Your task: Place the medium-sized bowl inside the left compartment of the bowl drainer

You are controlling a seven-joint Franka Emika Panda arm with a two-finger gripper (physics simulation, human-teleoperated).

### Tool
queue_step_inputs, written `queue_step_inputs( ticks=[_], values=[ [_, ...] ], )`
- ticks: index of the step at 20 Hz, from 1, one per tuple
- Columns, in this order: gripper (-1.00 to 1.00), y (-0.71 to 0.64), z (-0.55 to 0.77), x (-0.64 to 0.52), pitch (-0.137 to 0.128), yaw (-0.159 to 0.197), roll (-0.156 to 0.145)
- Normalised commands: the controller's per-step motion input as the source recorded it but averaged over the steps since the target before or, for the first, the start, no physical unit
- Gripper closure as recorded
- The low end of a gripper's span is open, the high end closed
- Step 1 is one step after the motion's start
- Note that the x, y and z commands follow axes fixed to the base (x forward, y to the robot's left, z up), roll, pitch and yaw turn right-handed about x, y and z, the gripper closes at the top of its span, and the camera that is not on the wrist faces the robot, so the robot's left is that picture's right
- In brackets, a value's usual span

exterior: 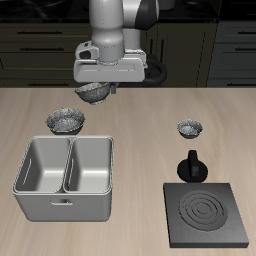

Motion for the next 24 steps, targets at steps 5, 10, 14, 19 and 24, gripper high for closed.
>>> queue_step_inputs(
  ticks=[5, 10, 14, 19, 24],
  values=[
    [1.0, -0.16, 0.12, 0.43, 0.031, 0.001, -0.02],
    [1.0, -0.17, 0.05, 0.47, 0.034, 0.019, -0.018],
    [1.0, -0.02, 0.04, 0.37, 0.011, 0.037, 0.008],
    [1.0, -0.08, 0.05, 0.37, 0.009, 0.02, -0.021],
    [1.0, -0.05, 0.02, 0.4, 0.016, 0.023, -0.013]
  ],
)
